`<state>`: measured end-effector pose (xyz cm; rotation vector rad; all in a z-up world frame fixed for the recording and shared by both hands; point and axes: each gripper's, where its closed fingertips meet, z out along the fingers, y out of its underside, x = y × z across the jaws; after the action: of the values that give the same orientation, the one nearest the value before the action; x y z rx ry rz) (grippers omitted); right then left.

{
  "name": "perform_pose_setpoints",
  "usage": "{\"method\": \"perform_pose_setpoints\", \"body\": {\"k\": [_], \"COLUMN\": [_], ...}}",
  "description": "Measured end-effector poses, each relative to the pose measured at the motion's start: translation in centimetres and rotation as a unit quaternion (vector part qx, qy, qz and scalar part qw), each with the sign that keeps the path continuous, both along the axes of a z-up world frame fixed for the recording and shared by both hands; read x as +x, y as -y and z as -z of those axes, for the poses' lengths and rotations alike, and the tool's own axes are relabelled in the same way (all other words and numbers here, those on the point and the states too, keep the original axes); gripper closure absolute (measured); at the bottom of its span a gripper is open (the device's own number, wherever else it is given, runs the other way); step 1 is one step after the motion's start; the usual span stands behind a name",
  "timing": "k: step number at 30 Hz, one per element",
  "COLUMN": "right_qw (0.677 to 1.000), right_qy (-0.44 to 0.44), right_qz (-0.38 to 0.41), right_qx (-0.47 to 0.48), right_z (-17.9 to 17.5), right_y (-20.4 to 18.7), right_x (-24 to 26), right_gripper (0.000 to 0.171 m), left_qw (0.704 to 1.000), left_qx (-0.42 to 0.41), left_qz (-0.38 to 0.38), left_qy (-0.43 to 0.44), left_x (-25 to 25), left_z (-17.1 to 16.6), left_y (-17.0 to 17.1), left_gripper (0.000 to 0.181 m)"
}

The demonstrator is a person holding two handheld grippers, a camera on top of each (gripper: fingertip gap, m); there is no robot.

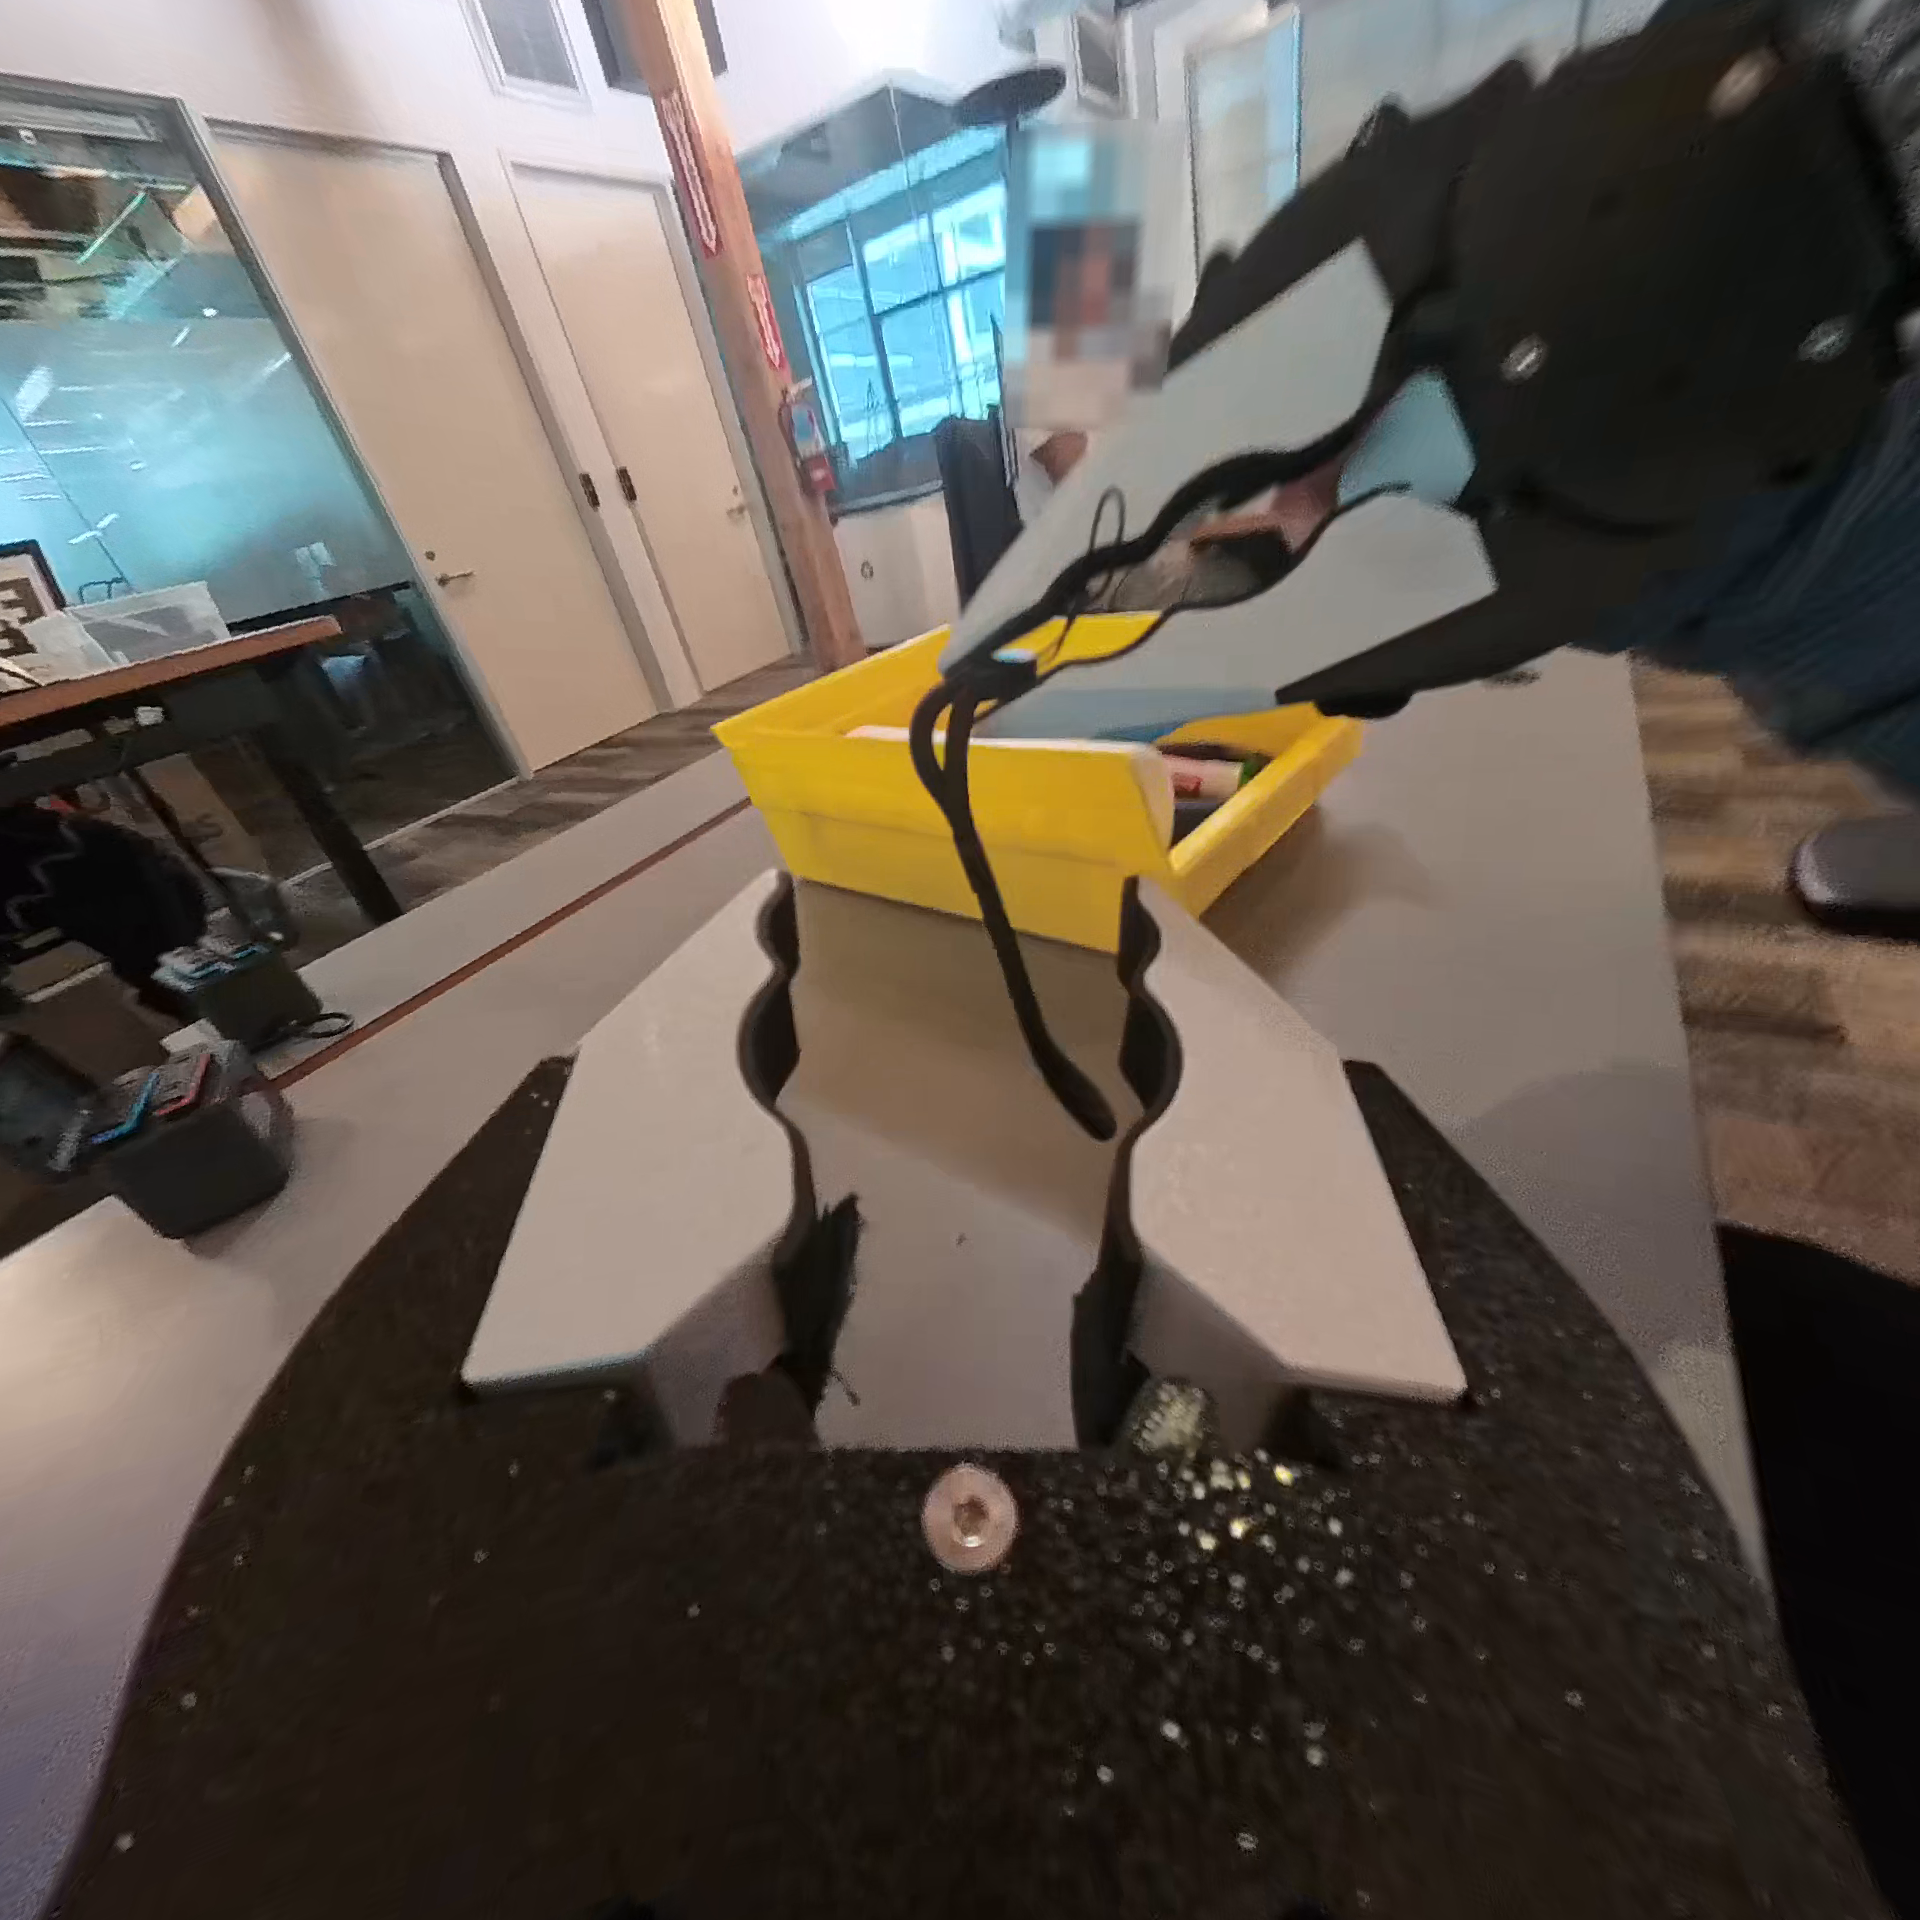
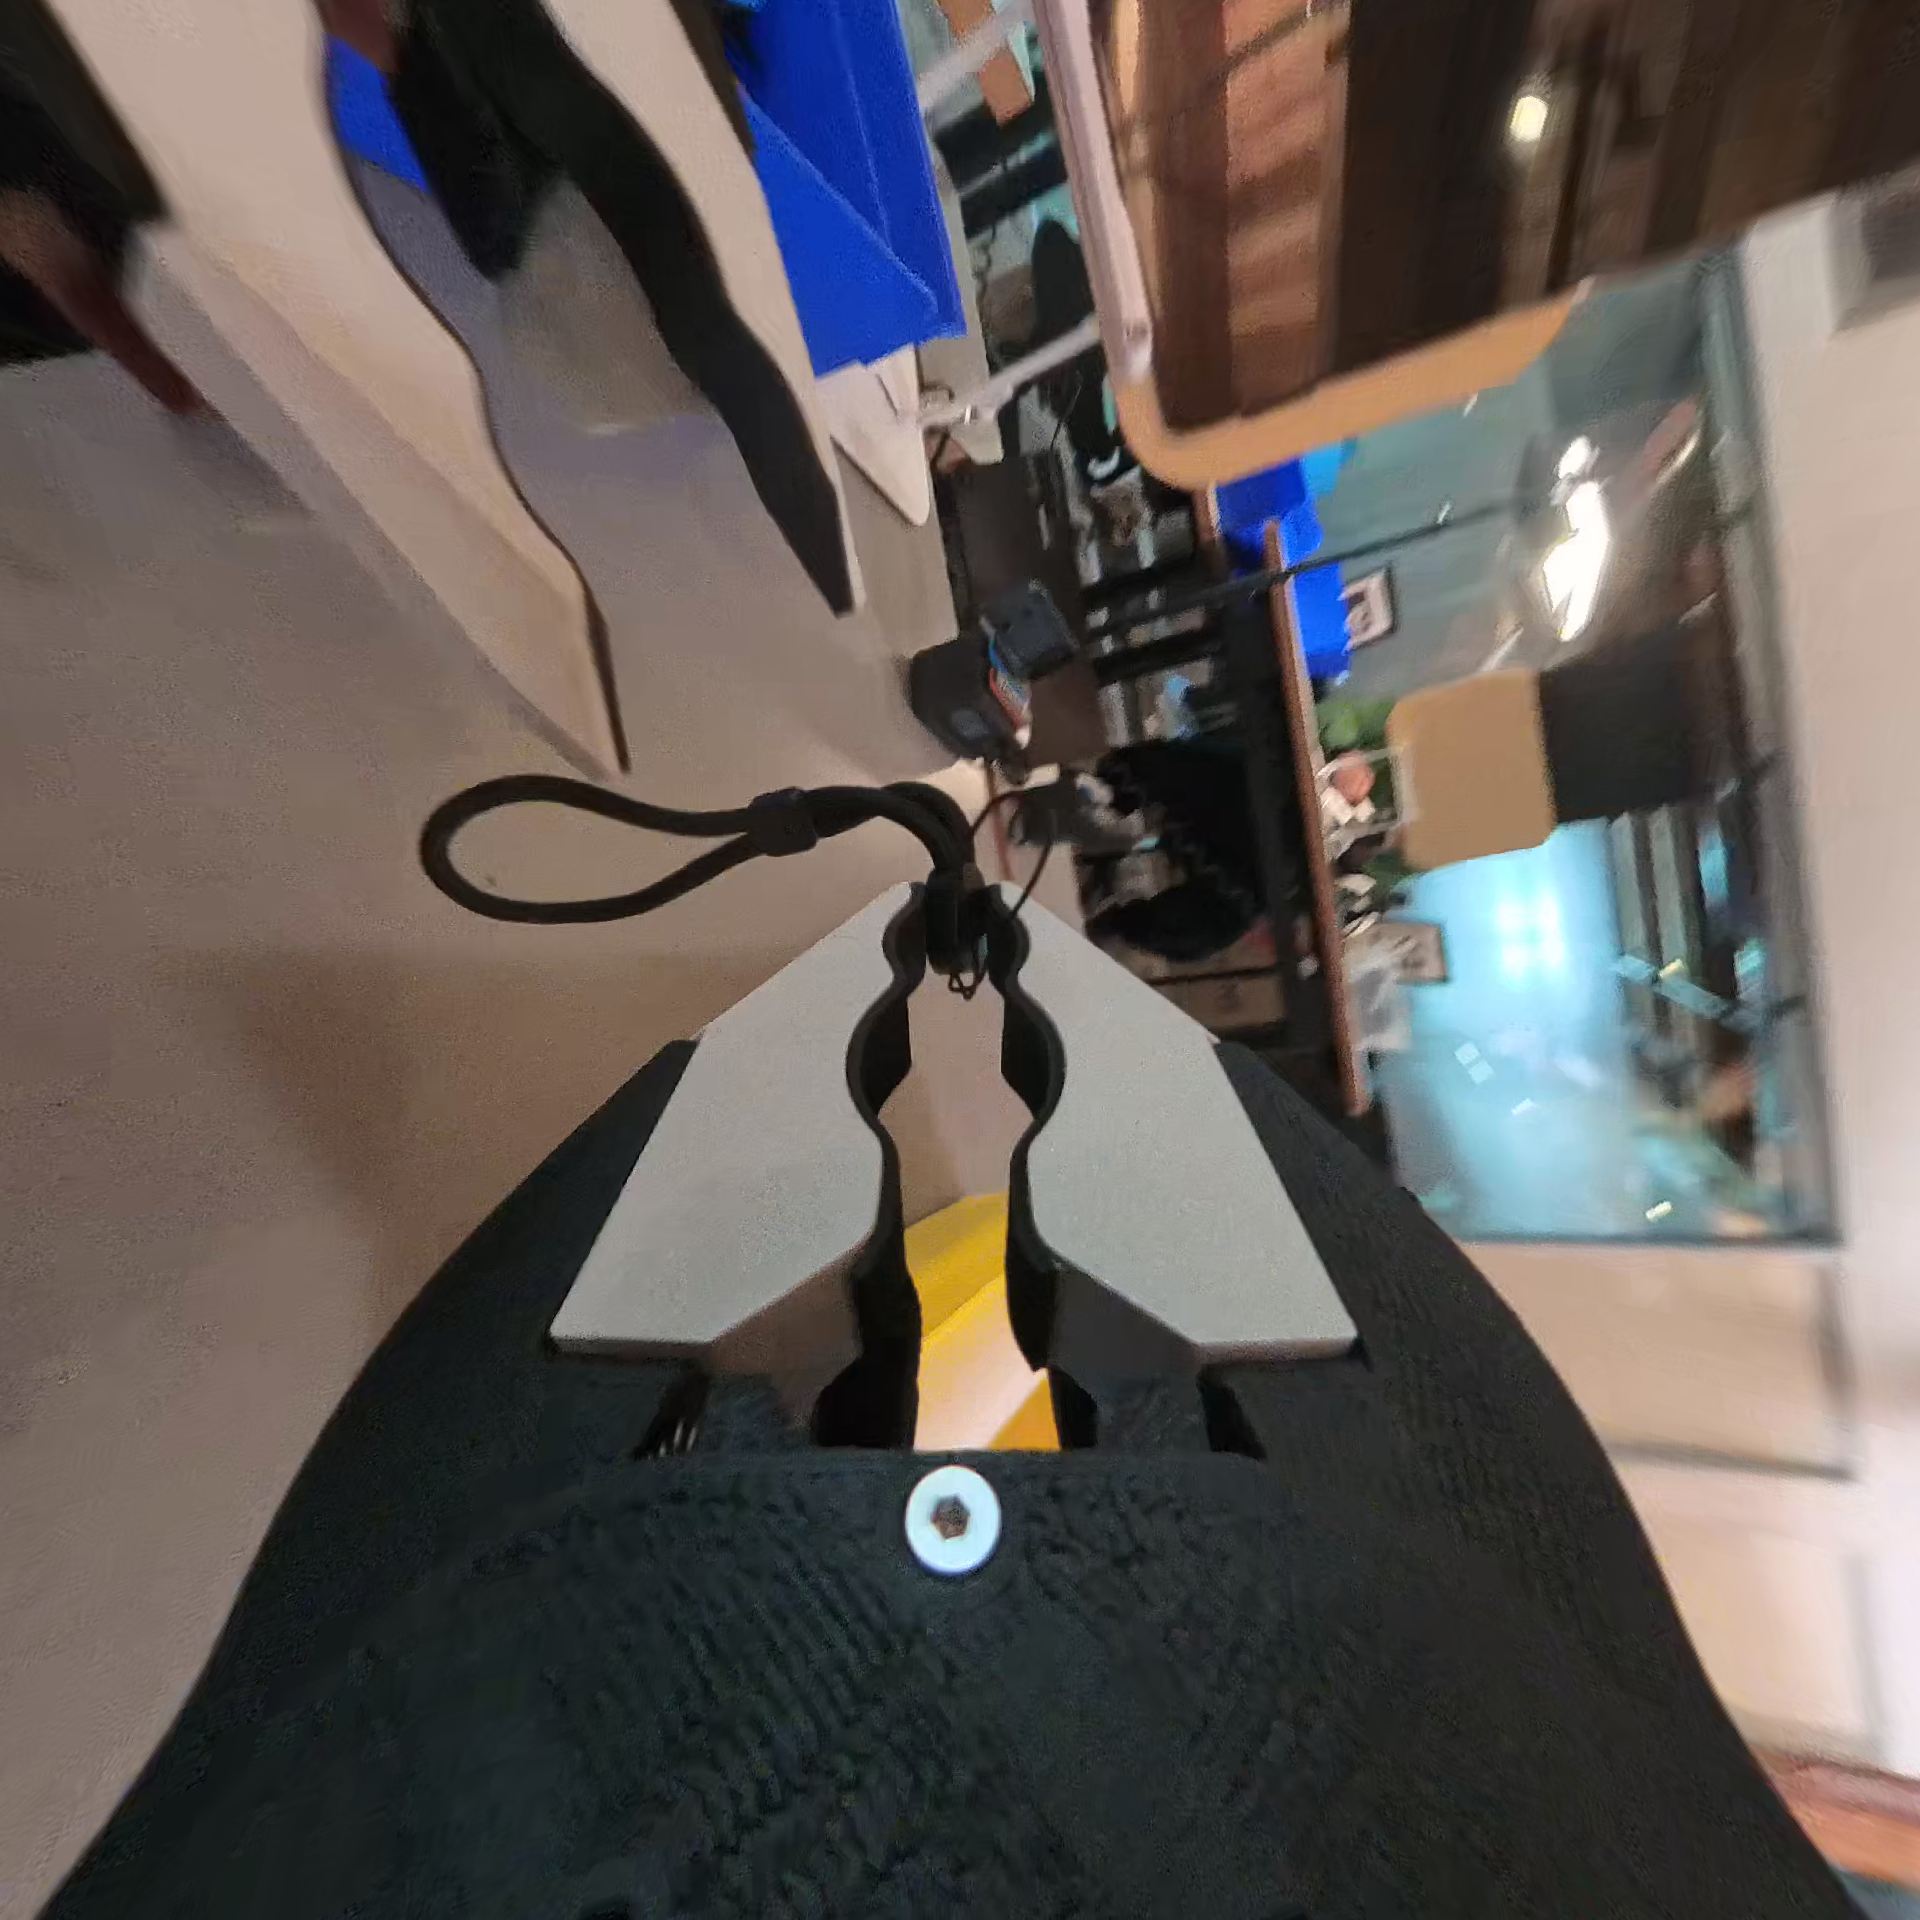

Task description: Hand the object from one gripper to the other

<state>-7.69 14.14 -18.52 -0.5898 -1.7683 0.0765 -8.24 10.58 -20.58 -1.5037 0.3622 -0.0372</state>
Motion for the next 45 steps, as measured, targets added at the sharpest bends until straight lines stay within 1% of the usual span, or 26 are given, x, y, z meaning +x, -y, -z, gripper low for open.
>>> {"method": "perform_pose_setpoints", "body": {"k": [1,3,5,6,8,11,12,13,15,17,18,20,23,24,27,28,29,31,32,35,36,38,39,41,43,45], "right_qw": [0.999,0.993,0.986,0.985,0.986,0.989,0.99,0.99,0.985,0.97,0.958,0.918,0.847,0.834,0.83,0.826,0.822,0.824,0.83,0.854,0.861,0.88,0.892,0.92,0.945,0.966], "right_qy": [0.003,0.02,0.026,0.027,0.018,0.013,0.003,-0.005,-0.005,-0.013,-0.022,-0.029,0.037,0.058,0.103,0.116,0.12,0.111,0.106,0.082,0.07,0.045,0.031,0.007,-0.014,-0.026], "right_qz": [-0.017,-0.07,-0.113,-0.121,-0.131,-0.134,-0.133,-0.138,-0.148,-0.151,-0.157,-0.17,-0.188,-0.183,-0.167,-0.172,-0.179,-0.188,-0.185,-0.171,-0.162,-0.139,-0.126,-0.099,-0.072,-0.057], "right_qx": [0.032,0.093,0.12,0.115,0.101,0.068,0.047,0.012,-0.089,-0.189,-0.24,-0.356,-0.496,-0.517,-0.523,-0.525,-0.527,-0.523,-0.515,-0.484,-0.477,-0.453,-0.432,-0.379,-0.318,-0.251], "right_z": [0.0,0.6,1.1,1.1,0.7,0.3,-0.1,-0.4,-0.7,-1.4,-1.8,-2.4,-1.1,-0.3,2.3,2.9,3.1,3.1,3.1,2.7,2.3,1.6,1.2,0.4,-0.3,-0.9], "right_y": [0.7,2.7,4.6,5.2,5.8,5.9,5.8,6.0,6.4,6.4,6.4,6.5,7.4,7.5,7.9,8.4,8.9,9.4,9.2,8.1,7.5,6.0,5.3,3.7,2.4,1.7], "right_x": [-0.1,0.0,0.1,0.1,0.1,0.4,0.4,0.4,0.4,0.3,0.2,0.1,0.3,0.2,-0.3,-0.3,-0.4,-0.8,-0.9,-1.0,-1.1,-1.0,-1.0,-0.8,-0.5,-0.3], "right_gripper": [0.162,0.162,0.162,0.163,0.163,0.162,0.162,0.157,0.147,0.138,0.133,0.124,0.124,0.124,0.127,0.13,0.138,0.158,0.169,0.17,0.171,0.17,0.17,0.171,0.171,0.171], "left_qw": [1.0,0.998,0.995,0.994,0.993,0.992,0.993,0.994,0.996,0.999,0.999,0.994,0.978,0.973,0.958,0.955,0.954,0.953,0.953,0.956,0.957,0.965,0.969,0.978,0.987,0.992], "left_qx": [-0.006,-0.023,-0.043,-0.05,-0.058,-0.045,-0.038,-0.029,-0.008,0.017,0.035,0.084,0.123,0.126,0.137,0.136,0.134,0.129,0.127,0.122,0.122,0.118,0.109,0.087,0.068,0.059], "left_qz": [-0.008,-0.02,-0.026,-0.02,-0.01,-0.014,-0.02,-0.025,-0.029,-0.021,-0.003,0.055,0.113,0.133,0.172,0.178,0.184,0.188,0.19,0.177,0.164,0.099,0.076,0.046,-0.002,-0.03], "left_qy": [-0.018,-0.055,-0.081,-0.09,-0.106,-0.115,-0.111,-0.104,-0.079,-0.04,-0.011,0.054,0.122,0.14,0.186,0.194,0.197,0.198,0.199,0.202,0.204,0.214,0.208,0.184,0.149,0.107], "left_x": [0.0,0.1,0.2,0.4,0.7,0.5,0.2,0.0,-0.4,-0.7,-0.5,0.2,0.5,0.7,0.9,0.9,1.0,1.1,1.0,0.5,0.2,-1.5,-2.0,-2.4,-3.2,-3.3], "left_z": [0.4,1.6,2.7,3.2,3.7,3.4,3.1,2.7,1.7,0.5,-0.3,-2.4,-4.3,-4.7,-5.4,-5.4,-5.3,-5.2,-5.2,-5.0,-4.9,-4.6,-4.3,-3.5,-2.6,-1.9], "left_y": [-0.2,-0.5,-0.8,-0.8,-0.8,-0.6,-0.6,-0.5,-0.3,0.1,0.5,1.7,3.0,3.3,3.9,3.9,3.9,3.9,3.9,3.7,3.5,2.5,2.0,1.4,0.7,0.4], "left_gripper": [0.124,0.128,0.135,0.145,0.173,0.181,0.181,0.181,0.181,0.181,0.181,0.181,0.181,0.181,0.181,0.181,0.181,0.181,0.181,0.181,0.176,0.135,0.122,0.101,0.092,0.095]}}
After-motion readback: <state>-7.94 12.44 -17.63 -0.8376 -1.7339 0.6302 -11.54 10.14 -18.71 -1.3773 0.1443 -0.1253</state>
